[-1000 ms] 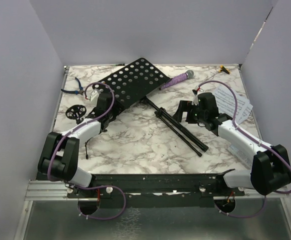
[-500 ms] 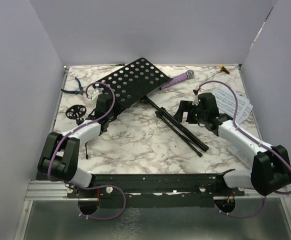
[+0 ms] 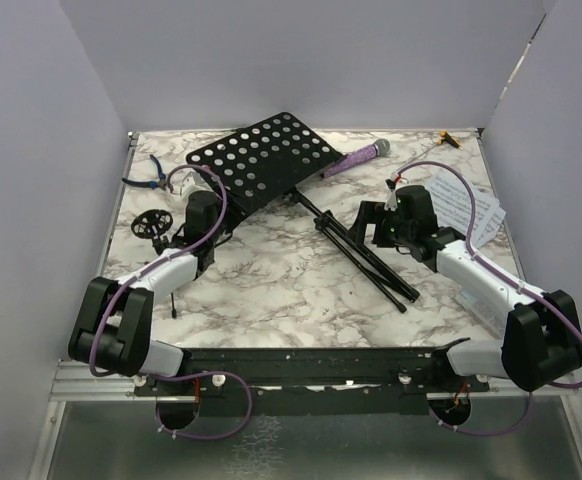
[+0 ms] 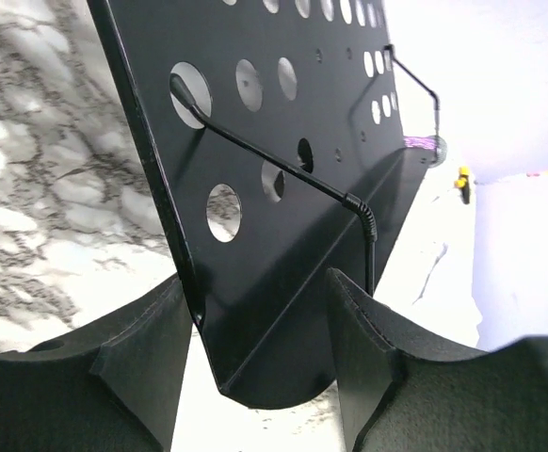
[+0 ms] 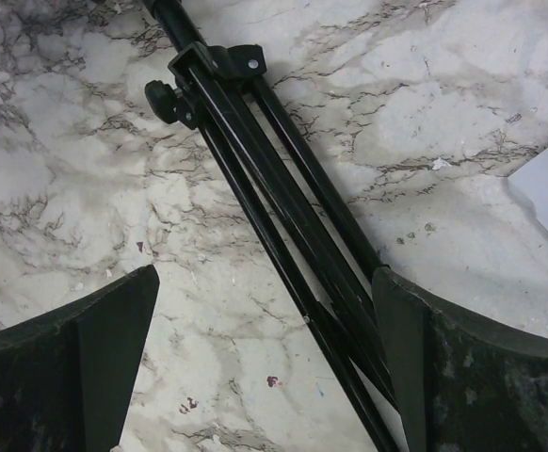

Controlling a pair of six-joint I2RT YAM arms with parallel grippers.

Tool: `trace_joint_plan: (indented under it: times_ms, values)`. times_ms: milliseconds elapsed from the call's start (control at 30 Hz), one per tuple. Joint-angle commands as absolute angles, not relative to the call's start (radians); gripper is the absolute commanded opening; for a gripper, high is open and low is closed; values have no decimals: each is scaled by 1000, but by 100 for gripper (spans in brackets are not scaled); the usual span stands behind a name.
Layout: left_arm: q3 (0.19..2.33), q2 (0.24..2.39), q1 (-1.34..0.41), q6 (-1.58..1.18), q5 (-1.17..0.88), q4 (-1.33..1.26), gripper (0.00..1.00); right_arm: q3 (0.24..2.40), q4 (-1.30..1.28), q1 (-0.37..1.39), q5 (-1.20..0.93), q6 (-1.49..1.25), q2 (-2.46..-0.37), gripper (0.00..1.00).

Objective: Set up the instrument practice props

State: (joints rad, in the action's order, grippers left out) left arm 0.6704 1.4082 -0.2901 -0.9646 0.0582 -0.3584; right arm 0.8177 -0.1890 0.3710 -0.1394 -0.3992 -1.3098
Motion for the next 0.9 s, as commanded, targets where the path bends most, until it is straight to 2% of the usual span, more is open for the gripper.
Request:
trace_joint_plan:
  times_ms: [0,400,600,733,867]
  values:
    - [676,1335,-301,-992,-53,-631,57,834,-218,365,-129,-395,-1292,100]
    - [641,1309,-295,-1030,-130,-787,51,851,-225,365,-132,-359,-1263,100]
    - [650,1363,-288,-1064,-153,-846,50,854,-228,365,-142,-359,-1258,100]
    - [631,1419,-275,-1123,-193,-995,44,858,-232,365,-143,-355,-1244,100]
    - [642,1453,-263,-1138,-199,-1025,41,860,-238,365,-138,-349,-1228,100]
